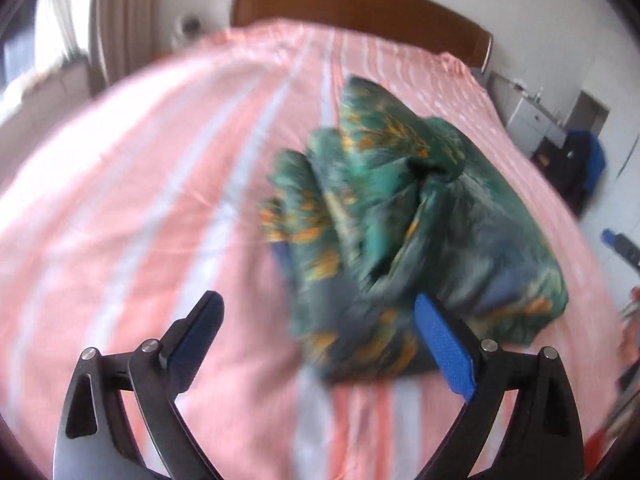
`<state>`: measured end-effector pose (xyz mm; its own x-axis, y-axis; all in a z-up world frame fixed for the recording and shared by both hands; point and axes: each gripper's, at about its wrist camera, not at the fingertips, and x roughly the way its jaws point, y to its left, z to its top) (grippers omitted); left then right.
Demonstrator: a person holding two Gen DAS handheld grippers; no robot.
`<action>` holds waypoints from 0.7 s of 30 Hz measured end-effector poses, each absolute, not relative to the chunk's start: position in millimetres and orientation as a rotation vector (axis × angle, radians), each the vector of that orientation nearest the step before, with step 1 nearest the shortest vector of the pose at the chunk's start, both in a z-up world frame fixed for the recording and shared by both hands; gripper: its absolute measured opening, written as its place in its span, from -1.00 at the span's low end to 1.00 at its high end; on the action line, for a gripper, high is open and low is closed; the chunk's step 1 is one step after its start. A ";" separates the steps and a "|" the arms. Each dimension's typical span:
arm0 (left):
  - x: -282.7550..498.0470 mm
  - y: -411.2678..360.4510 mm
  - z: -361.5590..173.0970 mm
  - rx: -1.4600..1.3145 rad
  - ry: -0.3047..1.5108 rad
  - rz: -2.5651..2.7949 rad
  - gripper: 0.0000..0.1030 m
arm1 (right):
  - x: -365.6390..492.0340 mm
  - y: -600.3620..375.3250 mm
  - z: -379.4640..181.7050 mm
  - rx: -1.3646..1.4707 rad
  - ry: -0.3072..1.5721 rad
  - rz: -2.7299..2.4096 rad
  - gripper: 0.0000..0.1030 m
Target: Fold large clothes
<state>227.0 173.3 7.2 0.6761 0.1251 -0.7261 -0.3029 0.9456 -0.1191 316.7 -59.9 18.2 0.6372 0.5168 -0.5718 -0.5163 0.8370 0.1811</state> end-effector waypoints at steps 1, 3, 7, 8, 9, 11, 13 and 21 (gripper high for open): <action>216.2 167.9 15.8 -0.189 0.767 0.270 0.91 | 302.5 -67.9 18.6 -0.012 0.649 0.574 0.91; 185.5 147.3 34.8 -0.097 0.703 0.309 0.99 | 280.7 -74.6 18.9 -0.046 0.648 0.554 0.91; 153.5 94.2 68.1 0.048 0.620 0.388 0.99 | 250.3 -89.5 24.0 -0.119 0.635 0.510 0.91; 147.9 78.5 74.6 0.077 0.620 0.397 0.99 | 237.7 -91.8 26.0 -0.129 0.623 0.493 0.91; 149.5 66.1 83.3 0.091 0.623 0.408 0.99 | 228.3 -96.1 26.5 -0.132 0.614 0.481 0.93; 139.3 46.9 87.6 0.116 0.616 0.450 0.99 | 207.5 -101.5 30.8 -0.129 0.589 0.456 0.96; 127.0 26.7 95.1 0.121 0.600 0.442 0.99 | 184.3 -107.2 36.0 -0.131 0.550 0.424 0.99; 93.4 0.7 95.0 -0.030 0.625 0.394 0.99 | 126.6 -111.7 47.3 -0.163 0.458 0.301 0.99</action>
<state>93.4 0.7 95.0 0.7394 0.3501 -0.5751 -0.3678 0.9255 0.0906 126.6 -111.7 47.3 0.8537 0.2486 -0.4575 -0.3215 0.9429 -0.0875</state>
